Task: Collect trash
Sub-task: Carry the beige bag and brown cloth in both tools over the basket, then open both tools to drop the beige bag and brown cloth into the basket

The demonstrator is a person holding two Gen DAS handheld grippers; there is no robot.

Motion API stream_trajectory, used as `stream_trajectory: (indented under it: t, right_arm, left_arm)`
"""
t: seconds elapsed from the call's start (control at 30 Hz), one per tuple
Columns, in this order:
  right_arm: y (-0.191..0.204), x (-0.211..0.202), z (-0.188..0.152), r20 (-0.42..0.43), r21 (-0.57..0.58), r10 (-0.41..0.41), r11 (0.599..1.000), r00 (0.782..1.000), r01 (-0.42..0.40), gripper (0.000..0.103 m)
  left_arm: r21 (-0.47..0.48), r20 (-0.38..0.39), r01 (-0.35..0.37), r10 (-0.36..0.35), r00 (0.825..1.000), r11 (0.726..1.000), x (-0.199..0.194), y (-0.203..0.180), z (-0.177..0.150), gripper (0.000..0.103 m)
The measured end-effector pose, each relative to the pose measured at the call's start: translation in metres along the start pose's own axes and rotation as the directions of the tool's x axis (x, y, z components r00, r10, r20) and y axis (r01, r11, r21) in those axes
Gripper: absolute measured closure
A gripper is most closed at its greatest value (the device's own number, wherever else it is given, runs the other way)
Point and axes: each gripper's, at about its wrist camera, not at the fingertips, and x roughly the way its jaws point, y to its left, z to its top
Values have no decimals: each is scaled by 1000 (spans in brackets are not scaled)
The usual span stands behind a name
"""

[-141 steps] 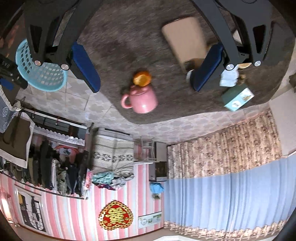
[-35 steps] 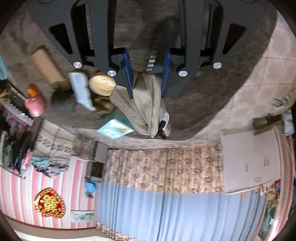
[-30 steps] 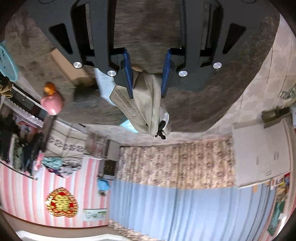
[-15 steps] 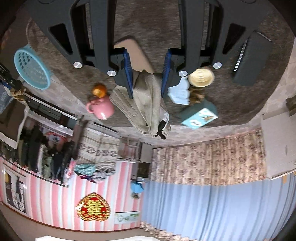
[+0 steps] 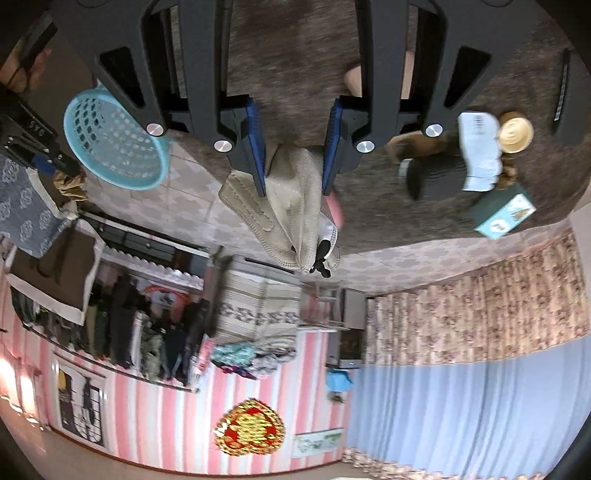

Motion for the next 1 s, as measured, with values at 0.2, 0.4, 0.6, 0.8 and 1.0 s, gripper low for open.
stream_trajectory:
  t: [0.2, 0.4, 0.6, 0.8, 1.0]
  right_arm:
    - [-35, 16, -7, -29, 66, -30, 997, 999, 32, 67]
    - [-61, 25, -9, -38, 128, -59, 990, 998, 63, 67]
    - [-78, 35, -6, -53, 159, -94, 982, 994, 102, 67]
    - [-99, 43, -9, -84, 175, -123, 975, 989, 136, 67]
    - [-121, 44, -13, -102, 236, -129, 960, 986, 149, 67]
  left_arm:
    - [35, -41, 73, -72, 997, 997, 27, -41, -2, 76]
    - [117, -84, 144, -135, 987, 983, 50, -91, -10, 76]
    - [141, -146, 222, -202, 968, 965, 79, -130, -21, 76]
    - [201, -184, 266, -230, 955, 943, 108, -173, -31, 75]
    - [228, -232, 311, -259, 938, 923, 130, -206, -40, 74]
